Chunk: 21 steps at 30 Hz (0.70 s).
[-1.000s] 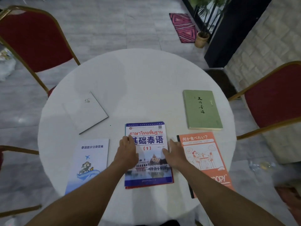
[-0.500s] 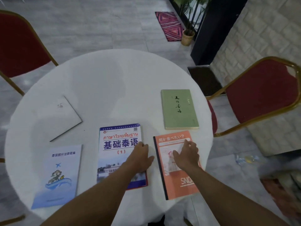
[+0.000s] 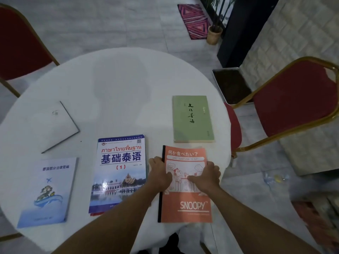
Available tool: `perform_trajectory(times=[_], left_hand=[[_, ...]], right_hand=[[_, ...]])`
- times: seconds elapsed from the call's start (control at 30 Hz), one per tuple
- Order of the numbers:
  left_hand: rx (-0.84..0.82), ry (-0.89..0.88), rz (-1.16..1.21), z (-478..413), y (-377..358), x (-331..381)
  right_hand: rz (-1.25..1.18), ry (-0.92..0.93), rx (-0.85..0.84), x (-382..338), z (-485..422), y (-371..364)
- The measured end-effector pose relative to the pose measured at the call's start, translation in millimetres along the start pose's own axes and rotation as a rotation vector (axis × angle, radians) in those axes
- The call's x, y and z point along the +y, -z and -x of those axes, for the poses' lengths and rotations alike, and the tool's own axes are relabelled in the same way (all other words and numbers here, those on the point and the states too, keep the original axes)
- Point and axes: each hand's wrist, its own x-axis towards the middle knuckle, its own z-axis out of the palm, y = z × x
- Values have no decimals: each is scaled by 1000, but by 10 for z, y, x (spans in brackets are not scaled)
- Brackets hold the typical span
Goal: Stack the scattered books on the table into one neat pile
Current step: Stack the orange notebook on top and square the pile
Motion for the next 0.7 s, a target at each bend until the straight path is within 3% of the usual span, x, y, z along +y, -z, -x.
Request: perform_trajectory(times=[0.17,0.27,0.5,0.7], left_hand=[[-72,-69,365,69,294,24],[-65,-67,441,91,504,-117],[221,-84,186,0,1047,-630],[236,72,53,-181,1377,-1096]], right_hand=[[-61,89,-19,-122,62,31],[-274,158,-132,-254,74,16],[-352,307,-231,-942,240,-296],[-268,375,-205,-1411,414,-678]])
